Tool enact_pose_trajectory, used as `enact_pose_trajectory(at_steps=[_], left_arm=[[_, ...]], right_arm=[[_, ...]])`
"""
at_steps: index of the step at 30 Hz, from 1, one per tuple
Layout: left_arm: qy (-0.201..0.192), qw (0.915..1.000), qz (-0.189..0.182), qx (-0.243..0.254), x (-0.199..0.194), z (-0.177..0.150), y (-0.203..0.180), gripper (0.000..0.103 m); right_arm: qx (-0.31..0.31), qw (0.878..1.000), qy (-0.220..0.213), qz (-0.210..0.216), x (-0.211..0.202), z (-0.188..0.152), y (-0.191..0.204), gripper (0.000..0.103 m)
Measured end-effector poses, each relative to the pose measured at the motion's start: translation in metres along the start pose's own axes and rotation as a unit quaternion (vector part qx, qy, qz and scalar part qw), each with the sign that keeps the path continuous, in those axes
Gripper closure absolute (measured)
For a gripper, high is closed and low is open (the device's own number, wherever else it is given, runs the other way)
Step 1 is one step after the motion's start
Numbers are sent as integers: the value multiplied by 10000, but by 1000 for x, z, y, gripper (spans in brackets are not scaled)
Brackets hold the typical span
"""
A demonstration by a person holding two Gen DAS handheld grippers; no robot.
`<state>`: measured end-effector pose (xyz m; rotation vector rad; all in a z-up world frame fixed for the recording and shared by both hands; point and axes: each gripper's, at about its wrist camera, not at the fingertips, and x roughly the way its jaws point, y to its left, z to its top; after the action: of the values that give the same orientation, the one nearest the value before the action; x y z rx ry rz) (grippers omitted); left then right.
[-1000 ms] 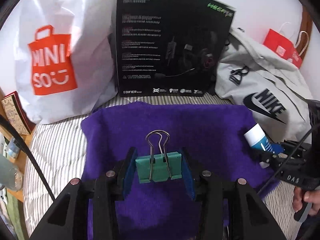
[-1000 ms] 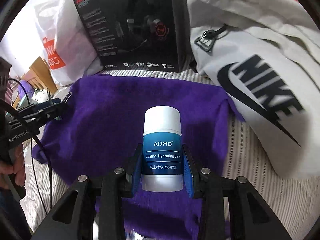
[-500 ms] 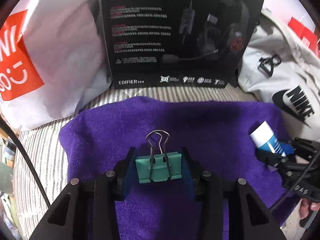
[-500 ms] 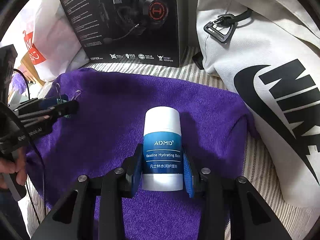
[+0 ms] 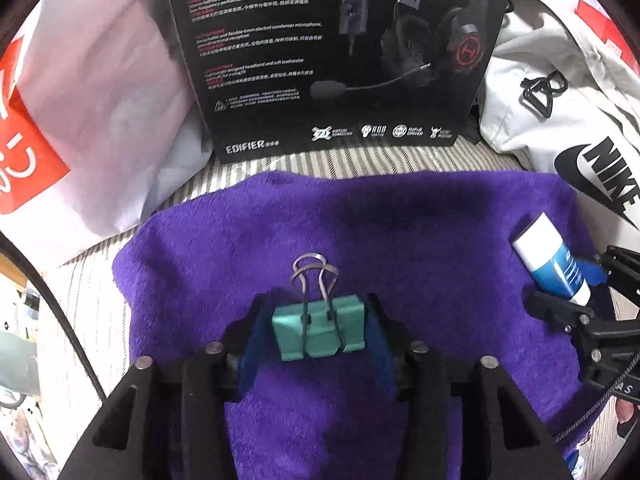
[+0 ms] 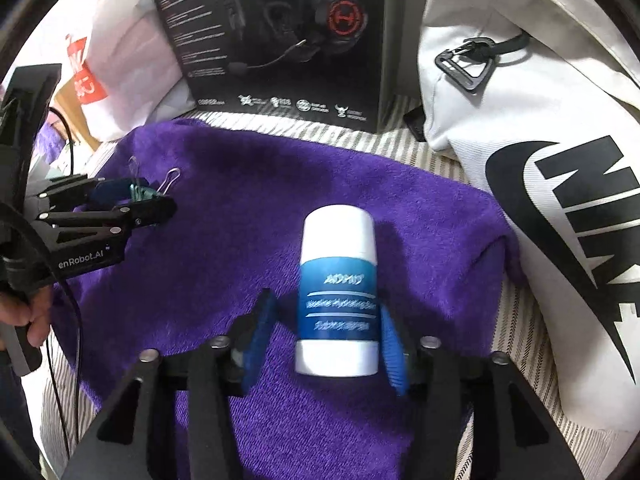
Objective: Organize rigid objects
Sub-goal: 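Carry the clip onto the purple towel and open the left tool while the right tool sets the jar there, then grasp the black Grand Reserve box with the left tool while the right tool grasps the clear pill bottle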
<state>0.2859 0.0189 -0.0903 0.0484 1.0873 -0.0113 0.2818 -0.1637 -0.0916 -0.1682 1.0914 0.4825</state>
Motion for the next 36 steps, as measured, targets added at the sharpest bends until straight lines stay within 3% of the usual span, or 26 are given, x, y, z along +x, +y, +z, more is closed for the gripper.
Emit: enact_pose_trajectory(at_steps=[1, 4, 9, 21, 36], left_arm=[[35, 10000, 45, -45, 0, -2, 0, 45], [29, 9999, -2, -118, -2, -9, 1, 41], [87, 9996, -114, -224, -13, -24, -2, 41], [-294, 9991, -279, -82, -87, -90, -19, 41], [-210, 9990, -349, -176, -111, -180, -26, 41]], right_arm=[[0, 10000, 24, -40, 0, -2, 1, 46], [61, 9999, 23, -91, -6, -8, 0, 46], [361, 9992, -136, -39, -36, -23, -3, 46], [684, 9966, -380, -245, -116, -84, 19, 44], [1104, 9937, -205, -39, -132, -170, 35, 43]])
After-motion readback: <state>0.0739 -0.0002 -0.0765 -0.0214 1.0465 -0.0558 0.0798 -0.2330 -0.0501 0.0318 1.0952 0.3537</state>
